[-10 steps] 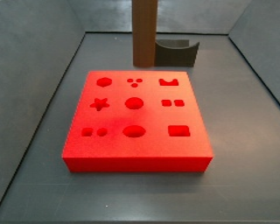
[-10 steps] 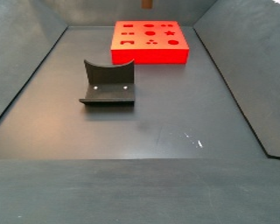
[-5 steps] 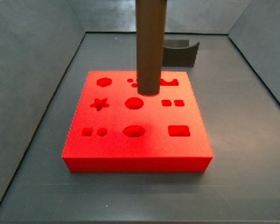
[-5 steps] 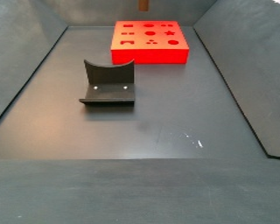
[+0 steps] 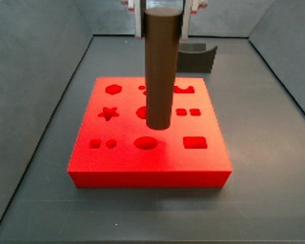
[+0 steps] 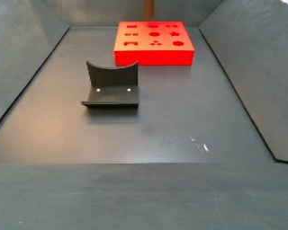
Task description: Insert the oval object.
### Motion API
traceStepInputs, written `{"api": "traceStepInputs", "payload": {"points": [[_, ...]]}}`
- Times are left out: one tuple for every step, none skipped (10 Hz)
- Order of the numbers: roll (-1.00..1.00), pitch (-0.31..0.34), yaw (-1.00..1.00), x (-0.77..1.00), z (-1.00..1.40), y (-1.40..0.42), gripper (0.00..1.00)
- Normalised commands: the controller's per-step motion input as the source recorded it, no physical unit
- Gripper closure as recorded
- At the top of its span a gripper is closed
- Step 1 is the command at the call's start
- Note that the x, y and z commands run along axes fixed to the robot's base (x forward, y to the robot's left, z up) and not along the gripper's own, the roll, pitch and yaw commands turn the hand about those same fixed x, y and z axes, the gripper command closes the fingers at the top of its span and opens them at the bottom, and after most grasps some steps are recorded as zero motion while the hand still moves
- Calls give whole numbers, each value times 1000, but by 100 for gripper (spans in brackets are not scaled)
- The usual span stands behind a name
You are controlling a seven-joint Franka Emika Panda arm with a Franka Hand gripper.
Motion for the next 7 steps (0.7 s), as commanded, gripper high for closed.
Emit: {"api": "traceStepInputs", "payload": {"points": [[-110, -39, 63, -3, -280, -57, 100], [-81, -31, 63, 0, -226, -86, 100], [-19, 0, 11, 0, -117, -49, 100], [0, 0, 9, 0, -91, -46, 100], [0, 0, 74, 0, -151, -14, 100], [30, 0, 194, -86, -171, -103, 100], [0, -4, 249, -31, -94, -197, 100]]}}
